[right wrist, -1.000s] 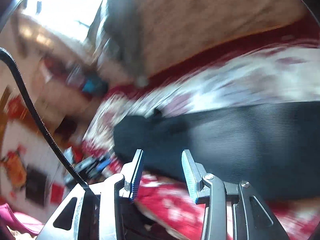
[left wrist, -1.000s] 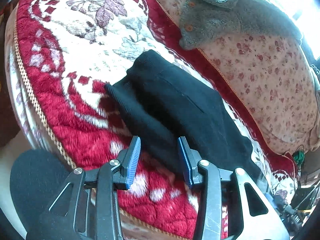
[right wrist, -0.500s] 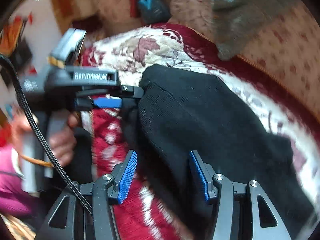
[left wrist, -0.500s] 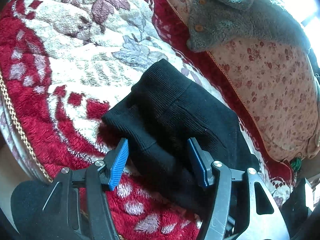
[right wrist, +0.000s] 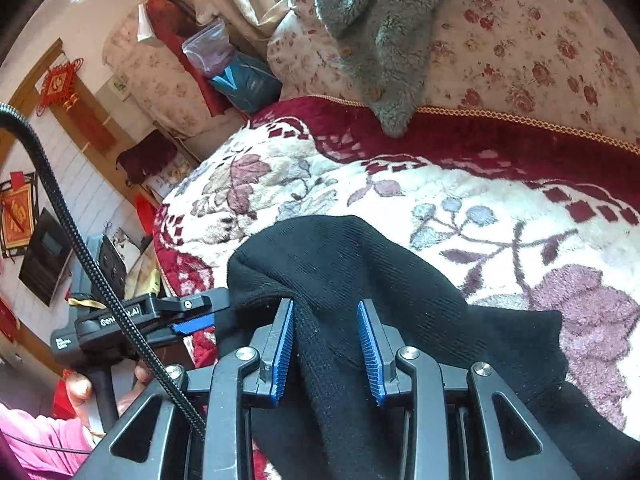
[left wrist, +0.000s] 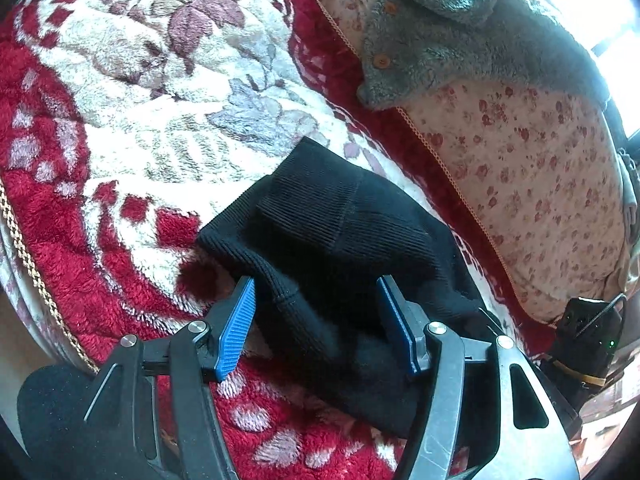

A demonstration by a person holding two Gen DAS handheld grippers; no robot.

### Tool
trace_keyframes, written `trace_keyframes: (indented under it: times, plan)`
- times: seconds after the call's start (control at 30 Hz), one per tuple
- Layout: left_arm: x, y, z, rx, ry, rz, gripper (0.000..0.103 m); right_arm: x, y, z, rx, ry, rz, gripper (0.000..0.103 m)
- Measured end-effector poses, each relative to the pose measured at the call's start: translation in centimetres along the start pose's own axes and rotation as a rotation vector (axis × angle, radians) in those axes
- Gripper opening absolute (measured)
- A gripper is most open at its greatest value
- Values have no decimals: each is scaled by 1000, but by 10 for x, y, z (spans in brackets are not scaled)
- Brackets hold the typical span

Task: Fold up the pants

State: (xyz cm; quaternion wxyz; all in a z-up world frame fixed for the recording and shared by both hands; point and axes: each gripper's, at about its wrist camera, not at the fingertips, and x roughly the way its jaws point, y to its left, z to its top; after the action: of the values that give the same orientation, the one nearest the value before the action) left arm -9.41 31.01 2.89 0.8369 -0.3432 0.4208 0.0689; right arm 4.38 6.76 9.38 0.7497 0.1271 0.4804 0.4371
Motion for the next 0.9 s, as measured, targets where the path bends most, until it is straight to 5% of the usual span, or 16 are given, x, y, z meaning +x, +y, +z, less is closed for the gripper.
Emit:
trace_keyframes:
  times: [0.33, 0.9]
  plan:
    - [-9, -5, -11, -104, 72, -177, 64, 5, -9, 6, 61, 10, 34, 31]
    - [-4, -33, -1, -143, 31, -287, 69, 6, -20, 7, 113, 15, 67, 31]
